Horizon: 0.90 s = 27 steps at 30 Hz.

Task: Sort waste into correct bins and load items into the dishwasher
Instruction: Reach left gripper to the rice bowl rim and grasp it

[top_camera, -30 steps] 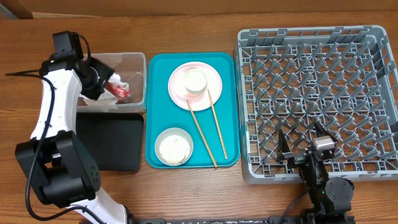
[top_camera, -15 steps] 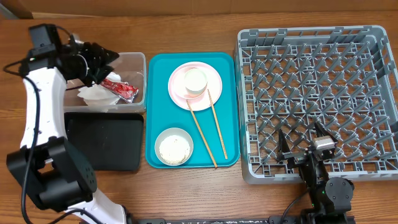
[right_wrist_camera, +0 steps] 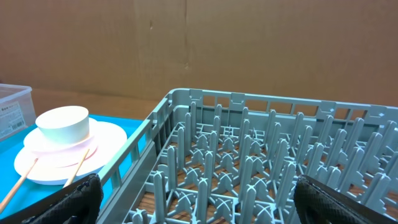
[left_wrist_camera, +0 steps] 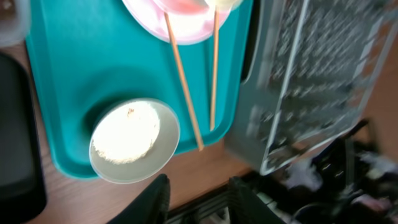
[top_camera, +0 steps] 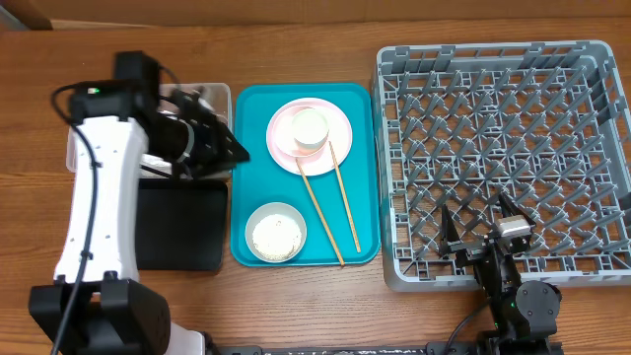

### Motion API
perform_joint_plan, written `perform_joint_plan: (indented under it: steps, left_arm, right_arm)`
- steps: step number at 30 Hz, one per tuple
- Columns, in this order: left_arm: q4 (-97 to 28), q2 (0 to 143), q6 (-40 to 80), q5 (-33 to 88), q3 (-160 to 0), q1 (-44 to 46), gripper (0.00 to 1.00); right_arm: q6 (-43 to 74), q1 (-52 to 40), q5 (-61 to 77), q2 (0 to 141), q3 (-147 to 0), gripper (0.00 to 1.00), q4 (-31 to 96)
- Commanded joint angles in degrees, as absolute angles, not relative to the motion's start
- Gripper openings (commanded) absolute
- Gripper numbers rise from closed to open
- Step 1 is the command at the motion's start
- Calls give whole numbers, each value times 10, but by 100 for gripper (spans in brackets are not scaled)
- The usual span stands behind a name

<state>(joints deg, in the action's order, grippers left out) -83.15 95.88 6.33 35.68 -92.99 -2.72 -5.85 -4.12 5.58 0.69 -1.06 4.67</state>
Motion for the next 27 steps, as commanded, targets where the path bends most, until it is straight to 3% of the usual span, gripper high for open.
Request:
perform_joint_plan:
  steps: [1, 6, 15, 27]
  left_arm:
    - [-871, 936, 27, 260, -935, 42, 31]
    - [-890, 934, 87, 172, -906, 163, 30]
    - [-812, 934, 257, 39, -789, 348, 30]
    - [-609, 934, 303, -22, -645, 397, 24]
  right_arm:
    - [-58, -40, 57, 2, -4, 100, 44]
    - [-58, -40, 56, 2, -4, 100, 44]
    - [-58, -41, 57, 2, -4, 100, 44]
    - [-58, -40, 56, 2, -4, 100, 44]
